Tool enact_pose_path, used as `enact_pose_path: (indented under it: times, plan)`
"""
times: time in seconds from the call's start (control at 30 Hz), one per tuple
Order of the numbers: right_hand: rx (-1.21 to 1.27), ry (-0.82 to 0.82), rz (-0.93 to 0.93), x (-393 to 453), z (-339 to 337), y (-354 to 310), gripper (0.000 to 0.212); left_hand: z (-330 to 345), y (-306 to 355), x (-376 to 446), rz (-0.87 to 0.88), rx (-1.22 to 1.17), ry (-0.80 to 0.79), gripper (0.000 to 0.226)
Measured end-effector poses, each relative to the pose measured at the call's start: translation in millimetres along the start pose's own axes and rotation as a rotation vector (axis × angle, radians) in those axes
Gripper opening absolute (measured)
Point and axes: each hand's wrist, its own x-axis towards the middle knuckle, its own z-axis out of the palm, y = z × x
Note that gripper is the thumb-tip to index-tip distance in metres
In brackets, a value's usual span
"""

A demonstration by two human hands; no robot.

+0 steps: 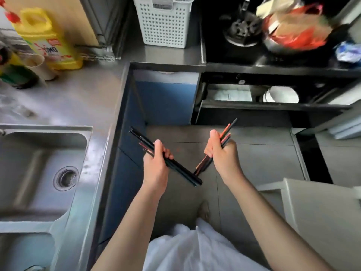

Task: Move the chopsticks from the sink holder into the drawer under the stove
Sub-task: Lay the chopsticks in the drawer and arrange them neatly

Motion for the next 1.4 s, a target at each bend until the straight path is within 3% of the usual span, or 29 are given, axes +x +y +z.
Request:
enact_pose_path:
  times: [0.2, 0.43, 0.97, 1.17, 1.4]
  plan:
    - [-0.088, 0.023, -0.015, 64.7, -94.2, -6.4, 0.045, 114.6, -30.1, 23.9, 0.046, 0.207, -0.096, 0.04]
    - [-0.06, 0.106, 0.04, 137.5, -158.5, -12.0, 0.045, 202.0, -49.2, 65.1, 0.067, 0.25, -0.141, 0.043]
    - [-0.151, 0.192, 0.029, 346.3, -181.3, -42.0, 0.051, 329.2, -26.1, 251.1, 0.044, 0.244, -0.207, 0.044]
    - [-0.168, 0.261, 0.05, 401.9, -189.0, -52.2, 0.049, 367.8, -20.9, 298.4, 0.024, 0.241, -0.16, 0.043]
    - [-0.178, 0.172, 0.044, 452.8, -210.7, -47.6, 0.047, 404.4, -39.8, 328.2, 0.007, 0.241, -0.039, 0.042]
